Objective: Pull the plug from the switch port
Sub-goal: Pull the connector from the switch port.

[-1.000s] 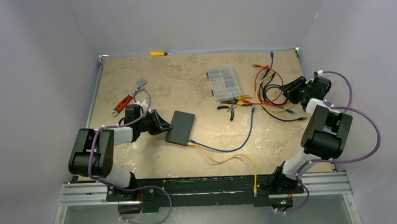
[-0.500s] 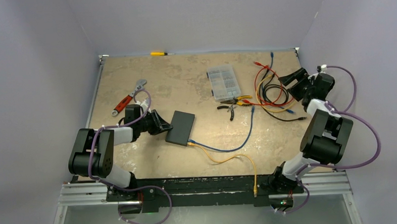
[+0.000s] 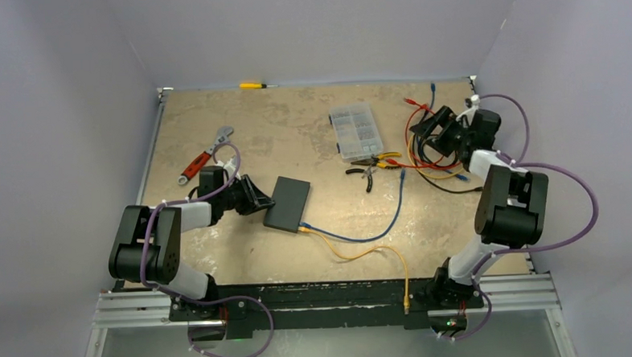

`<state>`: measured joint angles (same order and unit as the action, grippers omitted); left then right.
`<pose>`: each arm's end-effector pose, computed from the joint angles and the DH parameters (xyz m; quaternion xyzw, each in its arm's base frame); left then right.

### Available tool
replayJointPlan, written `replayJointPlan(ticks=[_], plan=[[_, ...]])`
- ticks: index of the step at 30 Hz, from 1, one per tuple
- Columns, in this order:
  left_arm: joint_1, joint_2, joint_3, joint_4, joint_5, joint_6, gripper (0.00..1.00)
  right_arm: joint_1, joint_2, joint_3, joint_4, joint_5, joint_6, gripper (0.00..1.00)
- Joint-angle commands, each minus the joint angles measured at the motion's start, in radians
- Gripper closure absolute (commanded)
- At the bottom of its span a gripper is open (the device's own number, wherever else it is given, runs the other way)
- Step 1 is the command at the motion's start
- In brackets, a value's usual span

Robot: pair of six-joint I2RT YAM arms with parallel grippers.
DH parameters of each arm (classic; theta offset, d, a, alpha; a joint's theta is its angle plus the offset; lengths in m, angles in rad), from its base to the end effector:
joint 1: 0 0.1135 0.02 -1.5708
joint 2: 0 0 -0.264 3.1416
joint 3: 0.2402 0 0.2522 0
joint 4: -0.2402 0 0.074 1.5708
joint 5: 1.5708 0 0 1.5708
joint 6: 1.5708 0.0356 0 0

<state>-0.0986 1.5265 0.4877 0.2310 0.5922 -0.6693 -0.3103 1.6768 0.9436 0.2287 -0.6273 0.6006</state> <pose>0.2526 -0.0450 0.1217 -0.1456 0.8824 -0.3845 0.2287 0.3493 -0.0901 0.2070 0.2195 0.8047 0.3328 0.4399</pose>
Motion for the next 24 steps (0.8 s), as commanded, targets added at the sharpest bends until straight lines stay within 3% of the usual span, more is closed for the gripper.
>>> replayJointPlan(ticks=[1, 14, 24], plan=[[-0.008, 0.030, -0.028, -0.165, -0.147, 0.066, 0.85, 0.082, 0.007, 0.047, -0.033, -0.038, -0.061, 0.09], [-0.007, 0.043, -0.030, -0.149, -0.142, 0.060, 0.84, 0.360, -0.002, -0.069, -0.048, -0.048, -0.113, 0.14], [-0.007, 0.050, -0.036, -0.138, -0.138, 0.053, 0.84, 0.573, 0.016, -0.131, 0.023, -0.039, -0.051, 0.16]])
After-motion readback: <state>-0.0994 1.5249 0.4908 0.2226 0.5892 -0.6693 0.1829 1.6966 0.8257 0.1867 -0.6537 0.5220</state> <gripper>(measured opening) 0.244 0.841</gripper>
